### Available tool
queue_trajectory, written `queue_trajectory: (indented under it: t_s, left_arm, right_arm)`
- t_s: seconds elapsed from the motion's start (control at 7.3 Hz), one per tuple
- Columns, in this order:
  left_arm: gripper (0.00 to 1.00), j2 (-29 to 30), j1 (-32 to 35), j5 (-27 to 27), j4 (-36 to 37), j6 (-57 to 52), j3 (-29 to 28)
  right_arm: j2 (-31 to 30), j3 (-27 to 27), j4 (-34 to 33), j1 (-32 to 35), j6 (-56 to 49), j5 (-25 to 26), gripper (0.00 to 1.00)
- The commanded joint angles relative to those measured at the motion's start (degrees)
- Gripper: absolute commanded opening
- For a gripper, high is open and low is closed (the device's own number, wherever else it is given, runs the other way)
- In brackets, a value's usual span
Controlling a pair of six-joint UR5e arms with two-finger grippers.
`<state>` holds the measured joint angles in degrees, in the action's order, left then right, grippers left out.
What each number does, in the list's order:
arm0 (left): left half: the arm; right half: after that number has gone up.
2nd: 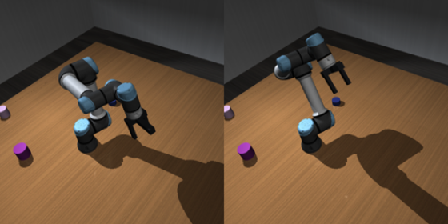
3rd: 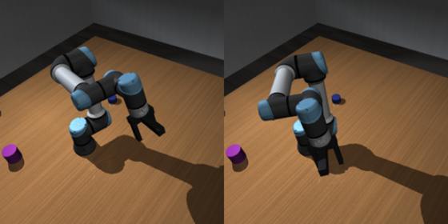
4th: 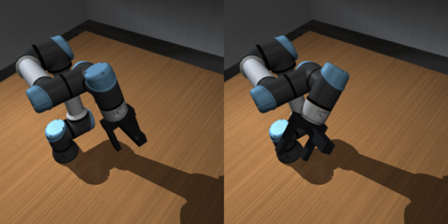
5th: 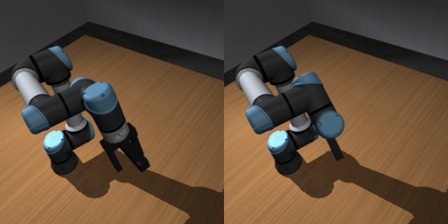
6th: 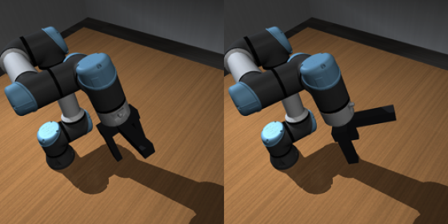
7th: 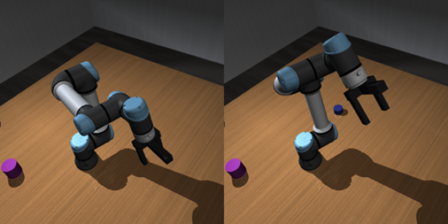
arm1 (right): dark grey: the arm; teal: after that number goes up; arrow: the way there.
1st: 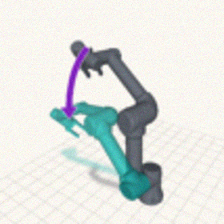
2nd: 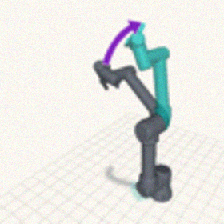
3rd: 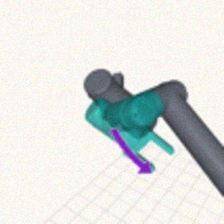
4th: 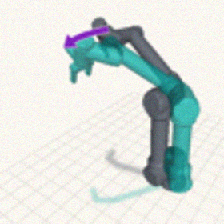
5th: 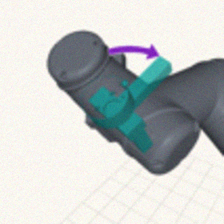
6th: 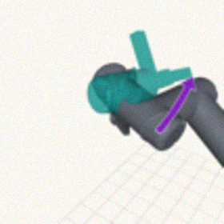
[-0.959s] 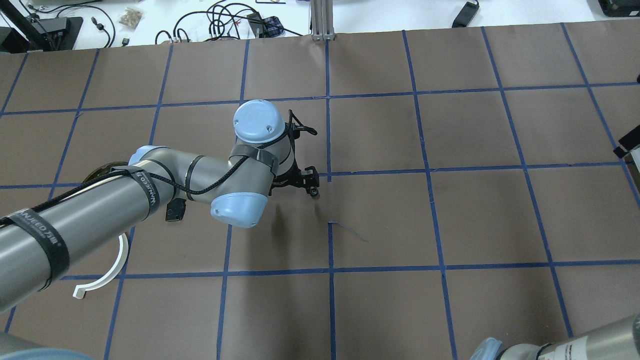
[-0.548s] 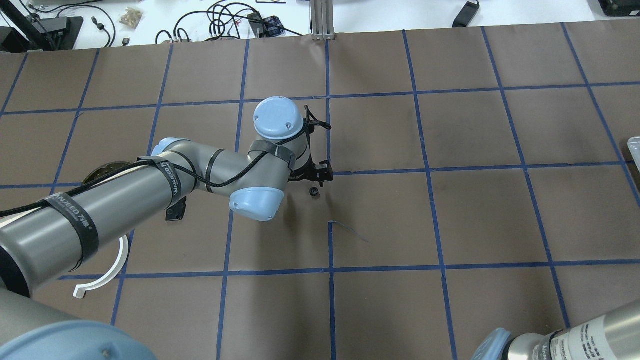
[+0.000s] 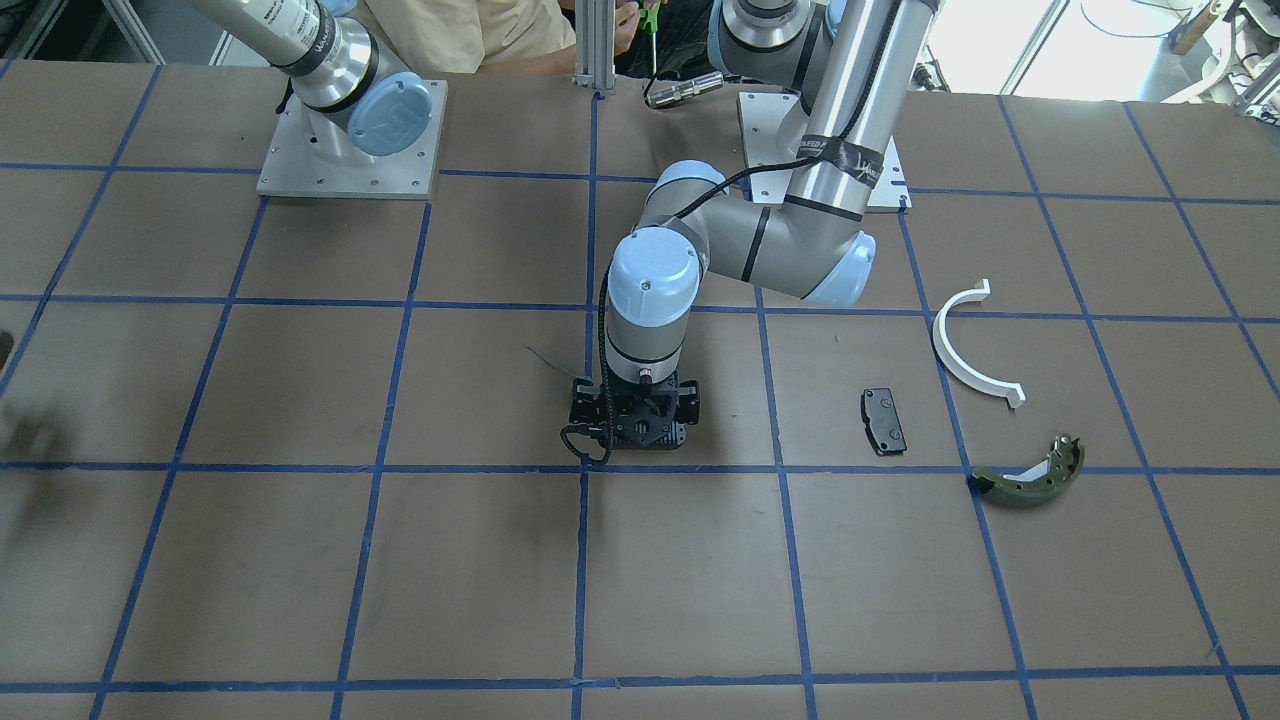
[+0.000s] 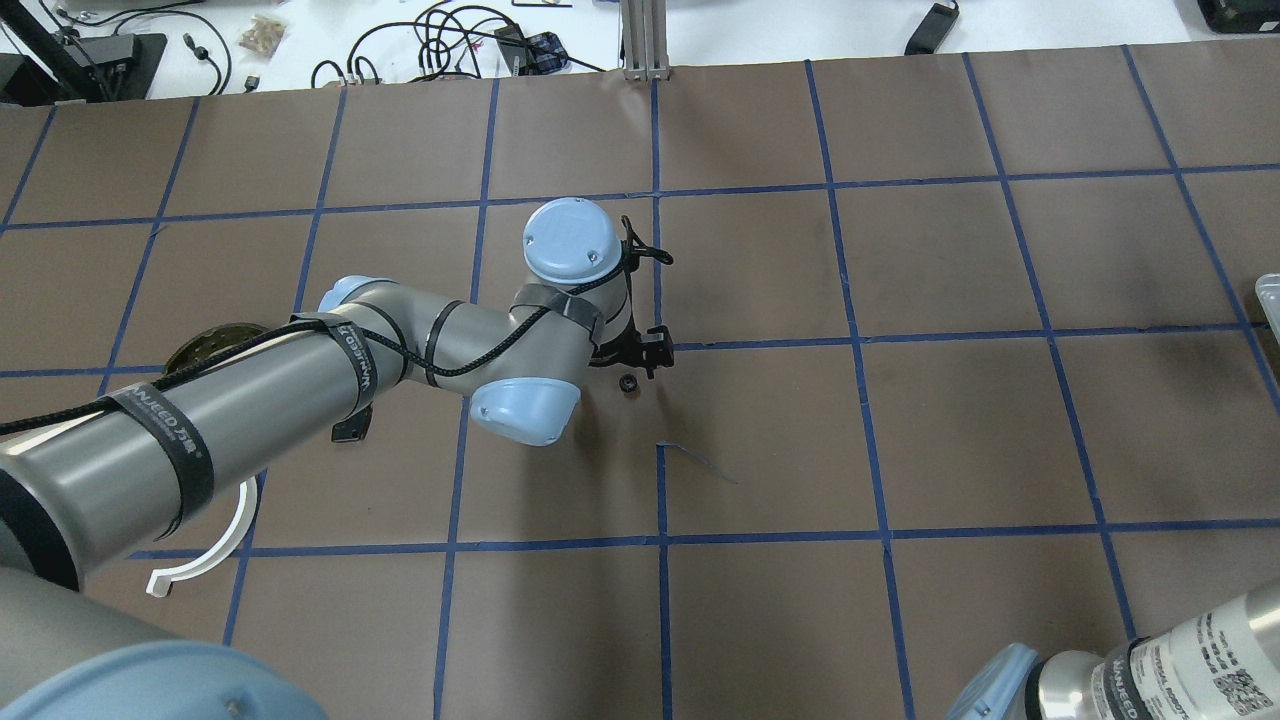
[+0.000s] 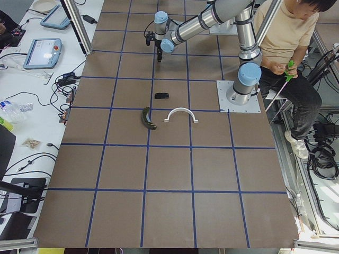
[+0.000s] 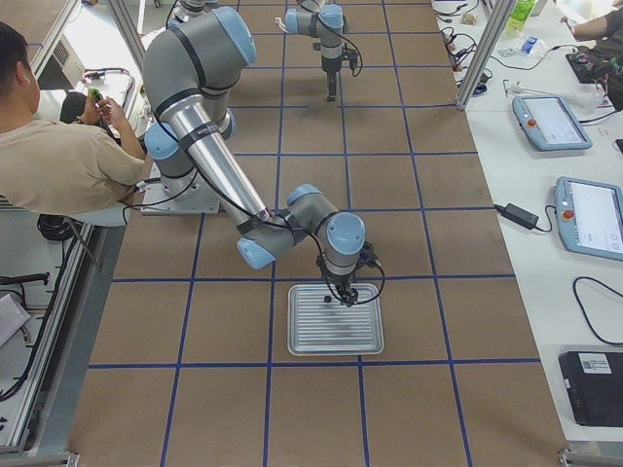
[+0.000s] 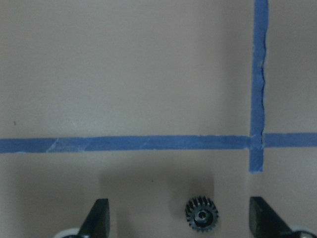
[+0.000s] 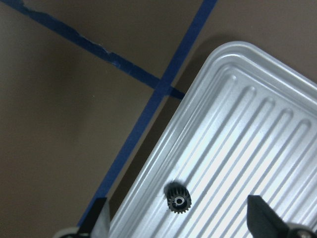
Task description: Place bearing gear from tray to pile
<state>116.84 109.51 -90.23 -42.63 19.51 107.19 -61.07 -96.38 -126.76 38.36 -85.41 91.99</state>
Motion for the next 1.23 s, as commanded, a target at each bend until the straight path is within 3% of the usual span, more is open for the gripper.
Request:
queue_trajectory:
  t_s: [0.0, 0.41, 0.55, 0.69, 0.96, 1.1]
  left_arm:
    - [0.71, 0.49, 0.61, -0.48, 0.0, 0.09, 0.03]
    - [0.44, 1.19, 1.67, -0.48, 0.44, 0.09, -0.06]
    - [0.16, 1.19, 1.76, -0.48, 0.52, 0.09, -0.14]
    - [0.0, 1.19, 1.76, -0.48, 0.53, 0.09, -0.06]
    - [0.0, 0.58, 1.76, -0.56, 0.53, 0.09, -0.23]
    - [0.0, -0.64, 1.5, -0.65, 0.0, -0.6, -0.32]
  right_arm:
    - [2.0, 0.32, -0.69, -1.01, -2.83, 0.03, 0.94]
    - [2.63, 0.32, -0.69, -1.01, -4.15, 0.03, 0.74]
    - [2.63, 0.32, -0.69, -1.01, -4.07, 0.03, 0.65]
    - [2.71, 0.23, -0.69, -1.01, -3.89, 0.03, 0.65]
    - [3.06, 0.14, -0.69, -1.01, -3.89, -0.06, 0.62]
    - [3.07, 0.14, -0.69, -1.01, -3.72, 0.03, 0.56]
